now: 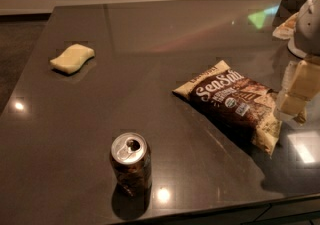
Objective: Move brown chip bag near sponge
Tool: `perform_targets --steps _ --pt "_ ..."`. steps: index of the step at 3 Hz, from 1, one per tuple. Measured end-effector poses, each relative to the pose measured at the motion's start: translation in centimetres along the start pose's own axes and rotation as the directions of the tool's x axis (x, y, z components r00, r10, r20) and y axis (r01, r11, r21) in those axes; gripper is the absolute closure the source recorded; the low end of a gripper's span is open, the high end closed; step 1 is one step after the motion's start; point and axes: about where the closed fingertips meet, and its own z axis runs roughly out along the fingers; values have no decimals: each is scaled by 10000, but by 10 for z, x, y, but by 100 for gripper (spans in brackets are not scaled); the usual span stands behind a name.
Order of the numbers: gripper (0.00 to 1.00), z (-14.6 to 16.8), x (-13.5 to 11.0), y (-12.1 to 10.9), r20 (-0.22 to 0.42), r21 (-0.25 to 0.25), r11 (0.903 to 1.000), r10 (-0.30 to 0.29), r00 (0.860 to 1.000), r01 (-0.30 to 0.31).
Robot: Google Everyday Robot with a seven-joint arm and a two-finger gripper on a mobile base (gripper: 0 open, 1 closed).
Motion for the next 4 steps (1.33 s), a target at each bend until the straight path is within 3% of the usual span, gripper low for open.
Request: perform_targets --steps 1,3,4 --pt "0 1 0 0 -33 12 10000 55 10000 -55" --pt "0 26 -5 -1 -621 166 9949 1007 9930 -998" --pt "0 64 3 3 -1234 53 9722 2330 9646 -2342"
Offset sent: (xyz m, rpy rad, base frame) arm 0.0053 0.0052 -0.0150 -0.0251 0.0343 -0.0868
